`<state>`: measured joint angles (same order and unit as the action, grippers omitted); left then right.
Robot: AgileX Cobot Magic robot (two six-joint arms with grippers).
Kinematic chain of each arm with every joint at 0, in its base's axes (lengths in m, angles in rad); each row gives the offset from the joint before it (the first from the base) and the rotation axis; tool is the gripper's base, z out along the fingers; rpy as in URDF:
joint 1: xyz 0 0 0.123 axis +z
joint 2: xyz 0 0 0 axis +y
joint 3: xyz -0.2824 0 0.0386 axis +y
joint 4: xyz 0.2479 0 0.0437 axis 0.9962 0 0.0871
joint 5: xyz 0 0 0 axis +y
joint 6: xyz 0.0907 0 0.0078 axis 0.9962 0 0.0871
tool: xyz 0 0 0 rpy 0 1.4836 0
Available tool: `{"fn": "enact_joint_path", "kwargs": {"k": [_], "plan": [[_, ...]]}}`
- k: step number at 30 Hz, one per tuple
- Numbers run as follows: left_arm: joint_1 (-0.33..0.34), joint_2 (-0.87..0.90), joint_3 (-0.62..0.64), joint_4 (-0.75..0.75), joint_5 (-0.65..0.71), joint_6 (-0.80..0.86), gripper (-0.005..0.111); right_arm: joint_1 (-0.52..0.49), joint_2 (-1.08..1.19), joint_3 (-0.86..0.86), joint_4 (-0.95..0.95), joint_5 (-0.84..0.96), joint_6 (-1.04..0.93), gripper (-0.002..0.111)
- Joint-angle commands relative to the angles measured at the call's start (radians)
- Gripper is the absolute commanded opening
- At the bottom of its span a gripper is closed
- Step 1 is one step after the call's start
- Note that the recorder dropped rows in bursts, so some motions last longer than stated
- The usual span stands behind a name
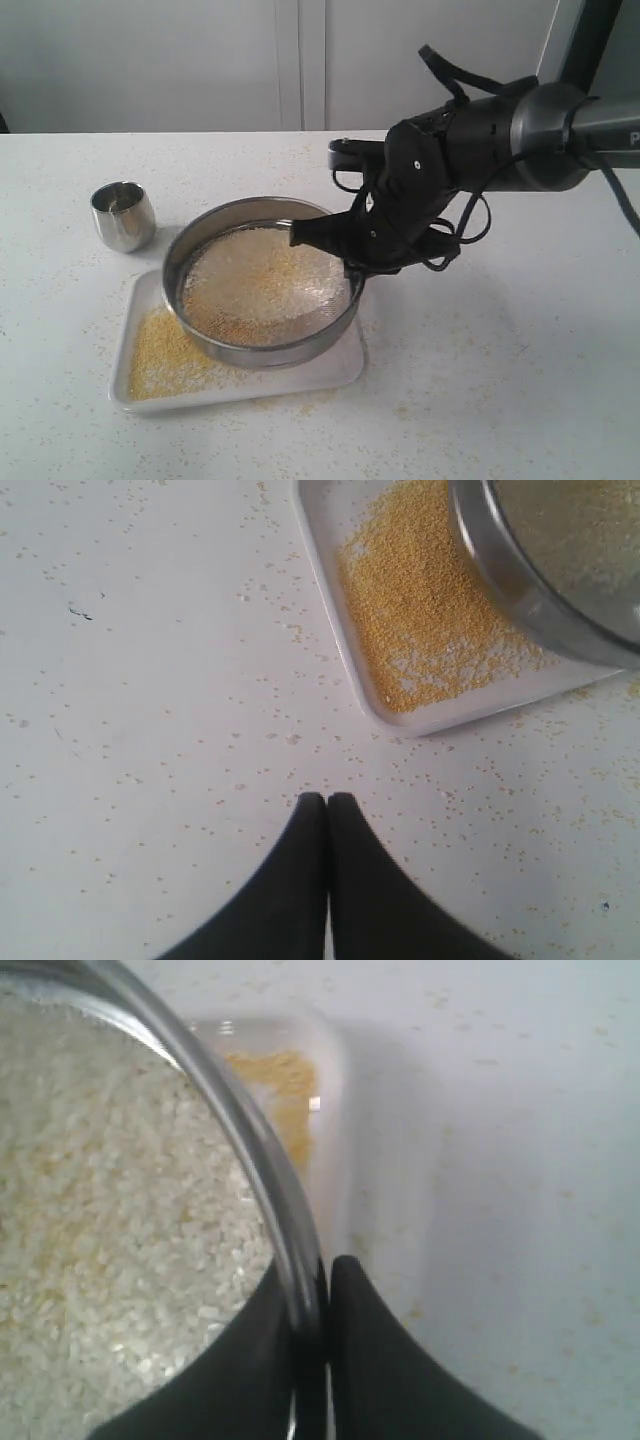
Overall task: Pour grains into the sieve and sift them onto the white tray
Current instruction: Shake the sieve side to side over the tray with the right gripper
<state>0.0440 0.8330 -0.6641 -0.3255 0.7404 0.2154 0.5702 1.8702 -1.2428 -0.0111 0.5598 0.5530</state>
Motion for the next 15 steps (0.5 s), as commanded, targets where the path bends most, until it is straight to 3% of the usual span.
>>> {"fn": "enact_joint_path", "kwargs": {"k": [1,3,7,10,12,15], "plan": [[0.003,-0.006,0.005,-0.011,0.012,-0.001,0.0,0.04,-0.021,0.0,0.035,-0.108,0.054,0.0],[0.003,-0.006,0.005,-0.011,0.012,-0.001,0.0,0.063,-0.023,0.0,-0.053,-0.119,-0.061,0.0],[0.003,-0.006,0.005,-0.011,0.012,-0.001,0.0,0.0,-0.021,0.012,-0.033,-0.082,0.167,0.0],[0.003,-0.006,0.005,-0.011,0.012,-0.001,0.0,0.046,-0.021,0.022,0.144,-0.151,-0.048,0.0],[0.003,-0.006,0.005,-0.011,0.012,-0.001,0.0,0.057,-0.024,0.022,0.135,-0.152,-0.175,0.0],[0.003,-0.006,0.005,-0.011,0.012,-0.001,0.0,0.001,-0.024,0.027,0.078,-0.095,-0.07,0.0]]}}
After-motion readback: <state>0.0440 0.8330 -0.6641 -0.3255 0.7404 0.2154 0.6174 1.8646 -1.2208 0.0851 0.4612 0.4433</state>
